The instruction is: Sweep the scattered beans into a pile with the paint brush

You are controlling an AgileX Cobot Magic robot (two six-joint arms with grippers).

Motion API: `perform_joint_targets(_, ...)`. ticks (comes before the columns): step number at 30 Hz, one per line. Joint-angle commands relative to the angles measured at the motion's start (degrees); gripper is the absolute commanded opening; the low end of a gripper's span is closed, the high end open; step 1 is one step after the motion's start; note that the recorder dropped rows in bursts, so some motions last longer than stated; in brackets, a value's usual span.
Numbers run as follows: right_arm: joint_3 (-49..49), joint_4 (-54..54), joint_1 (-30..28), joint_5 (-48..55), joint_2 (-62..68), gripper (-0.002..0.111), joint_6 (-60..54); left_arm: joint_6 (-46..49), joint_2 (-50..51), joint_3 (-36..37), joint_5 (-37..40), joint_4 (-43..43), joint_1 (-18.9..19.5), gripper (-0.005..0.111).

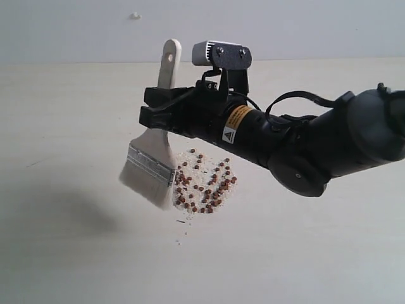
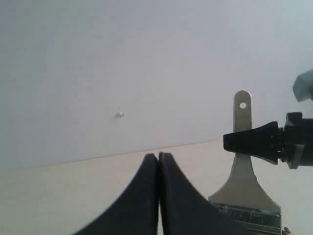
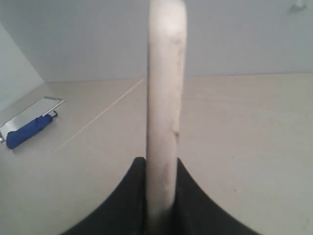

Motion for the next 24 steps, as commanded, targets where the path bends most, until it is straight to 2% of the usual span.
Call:
perform_joint_targets(1, -0.64, 5.59, -0.08, -4.23, 4.25, 0.0, 0.67, -0.24, -0.31, 0.18, 0.11, -0.27, 0.09, 0.0)
perform_joint_targets(4, -1.95, 5.17, -0.08, -3.15, 5.97, 0.0, 0.45, -0.24, -0.31, 0.18, 0.11, -0.27, 0.09, 0.0)
perform_joint_targets(6, -2.33, 0.54, -0.08, -3.04, 6.03, 0.0, 0.45, -0.24, -0.31, 0.18, 0.11, -0.27, 0.09, 0.0)
perform_joint_targets(12, -2.32, -29.16, -0.87, -4.22, 0.4, 0.0, 7.75, -0.24, -0.31, 0.18, 0.11, -0.27, 0.09, 0.0)
perform_joint_targets(16, -2.32, -44.78, -5.35, -5.77, -2.96, 0.0, 14.53, -0.24, -0.31, 0.18, 0.11, -0.27, 0.09, 0.0)
perform_joint_targets(20, -2.32, -59.6, -11.65, -13.12, -2.72, 0.0, 22.02, -0.24, -0.31, 0.18, 0.11, -0.27, 0.09, 0.0)
perform_joint_targets(24, -2.32, -65.2, -15.26, -19.7, 0.03, 0.0, 24.09, -0.24, -0.31, 0.18, 0.11, -0.27, 0.09, 0.0)
